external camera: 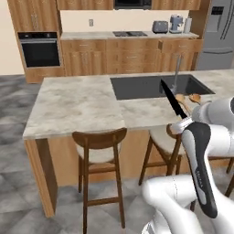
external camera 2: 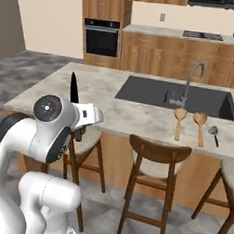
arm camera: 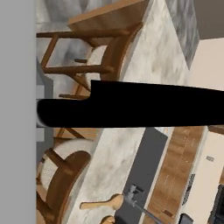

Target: Pick up the metallic utensils from the counter and place them in the open drawer. Make sure not to pick up any wooden utensils.

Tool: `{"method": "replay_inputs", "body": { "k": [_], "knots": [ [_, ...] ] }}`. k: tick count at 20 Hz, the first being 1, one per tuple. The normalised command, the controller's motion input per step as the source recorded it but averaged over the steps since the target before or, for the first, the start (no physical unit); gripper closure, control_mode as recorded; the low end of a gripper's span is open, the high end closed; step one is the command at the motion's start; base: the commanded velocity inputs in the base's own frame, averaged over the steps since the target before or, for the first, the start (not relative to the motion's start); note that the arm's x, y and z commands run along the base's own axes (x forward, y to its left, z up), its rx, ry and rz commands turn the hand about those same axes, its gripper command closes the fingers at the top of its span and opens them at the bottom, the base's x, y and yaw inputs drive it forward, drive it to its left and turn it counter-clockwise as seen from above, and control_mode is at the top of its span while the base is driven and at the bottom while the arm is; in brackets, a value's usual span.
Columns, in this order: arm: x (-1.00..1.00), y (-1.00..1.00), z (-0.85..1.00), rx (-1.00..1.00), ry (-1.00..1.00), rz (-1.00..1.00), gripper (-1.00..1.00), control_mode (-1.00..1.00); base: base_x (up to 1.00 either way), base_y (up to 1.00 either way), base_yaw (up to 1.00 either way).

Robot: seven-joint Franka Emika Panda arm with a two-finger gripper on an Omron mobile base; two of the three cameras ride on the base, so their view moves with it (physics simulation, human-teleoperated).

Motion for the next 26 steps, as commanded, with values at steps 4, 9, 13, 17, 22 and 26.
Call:
{"method": "replay_inputs", "body": {
  "k": [4,9,13,17,22,26],
  "knots": [
    [0.0,0.0,0.0,0.0,0.0,0.0,1.0,1.0,-0.17,1.0,-0.1],
    [0.0,0.0,0.0,0.0,0.0,0.0,1.0,1.0,-0.39,1.0,-0.1],
    [0.0,0.0,0.0,0.0,0.0,0.0,1.0,1.0,-0.2,1.0,-0.13],
    [0.0,0.0,0.0,0.0,0.0,0.0,1.0,1.0,-0.12,1.0,-0.16],
    [0.0,0.0,0.0,0.0,0.0,0.0,1.0,1.0,-0.1,1.0,-0.15],
    [0.0,0.0,0.0,0.0,0.0,0.0,1.0,1.0,0.04,1.0,-0.22]
  ]
}}
